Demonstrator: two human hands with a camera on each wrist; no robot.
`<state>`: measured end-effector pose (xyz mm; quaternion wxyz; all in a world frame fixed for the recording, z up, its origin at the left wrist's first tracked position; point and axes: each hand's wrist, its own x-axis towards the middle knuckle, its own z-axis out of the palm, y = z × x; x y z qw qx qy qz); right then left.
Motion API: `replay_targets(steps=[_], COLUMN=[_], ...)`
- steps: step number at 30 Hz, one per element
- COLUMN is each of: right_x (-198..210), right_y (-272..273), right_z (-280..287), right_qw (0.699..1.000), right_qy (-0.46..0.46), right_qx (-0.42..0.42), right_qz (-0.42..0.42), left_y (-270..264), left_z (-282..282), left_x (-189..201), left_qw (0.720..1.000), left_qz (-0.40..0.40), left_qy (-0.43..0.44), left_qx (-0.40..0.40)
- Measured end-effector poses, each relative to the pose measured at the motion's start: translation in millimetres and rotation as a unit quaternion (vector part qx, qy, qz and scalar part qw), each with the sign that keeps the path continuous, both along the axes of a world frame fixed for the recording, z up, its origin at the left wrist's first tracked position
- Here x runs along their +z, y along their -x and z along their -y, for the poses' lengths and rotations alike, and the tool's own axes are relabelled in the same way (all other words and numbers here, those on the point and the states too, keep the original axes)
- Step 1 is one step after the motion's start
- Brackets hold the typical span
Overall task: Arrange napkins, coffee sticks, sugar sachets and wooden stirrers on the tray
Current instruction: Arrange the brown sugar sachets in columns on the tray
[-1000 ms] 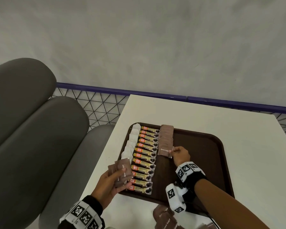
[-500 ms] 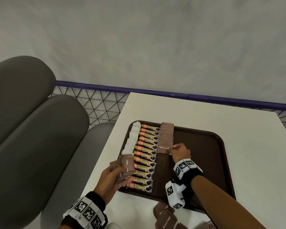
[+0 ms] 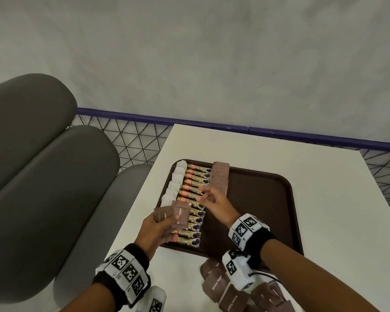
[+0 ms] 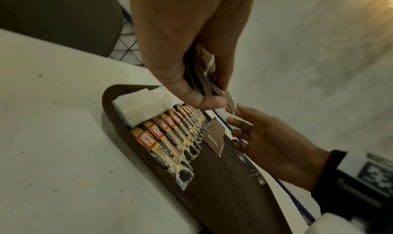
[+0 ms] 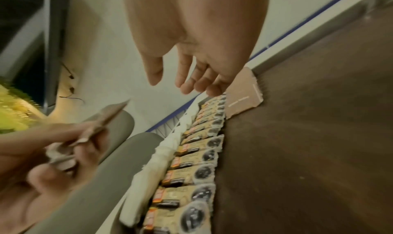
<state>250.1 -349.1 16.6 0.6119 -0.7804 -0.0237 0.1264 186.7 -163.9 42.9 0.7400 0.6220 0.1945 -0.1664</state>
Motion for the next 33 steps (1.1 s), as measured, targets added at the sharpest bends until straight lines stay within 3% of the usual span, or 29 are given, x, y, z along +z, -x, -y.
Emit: replay_targets(steps=[5, 11, 15, 17, 19, 23, 33], right_x=[5.2, 4.4, -1.0, -2.7, -11.0, -36.5, -51.0], right_y=[12.4, 13.2, 13.0, 10.8, 3.7, -13.8, -22.2], right_z=[-18.3, -15.7, -8.7, -3.8, 6.3, 32.7, 35.4], right_qw=[0.993, 0.992, 0.99, 0.994, 0.997, 0.969, 0.937], right_qy=[-0.016, -0.056, -0.041, -0.038, -0.016, 0.076, 0.229], right_qx=[0.116, 0.106, 0.123, 0.079, -0.025, -0.209, -0.212], right_qz=[-0.013, -0.045, -0.058, -0.065, -0.072, -0.108, -0.156], left_y=[3.2, 6.1, 3.8, 0.6, -3.0, -9.0, -14.9], left_z=[1.7, -2.2, -2.3, -2.6, -3.1, -7.0, -16.3], left_x=[2.7, 3.5, -1.1, -3.8, -6.4, -10.6, -19.6], left_qw=[1.0, 0.999, 1.0, 0.999, 0.996, 0.989, 0.995], left_qz=[0.0, 0.013, 0.014, 0.007, -0.007, -0.028, -0.032], left_qy=[-0.01, -0.005, 0.014, 0.037, 0.077, 0.133, 0.087], left_qx=[-0.013, 0.031, 0.009, 0.02, 0.045, 0.054, 0.043])
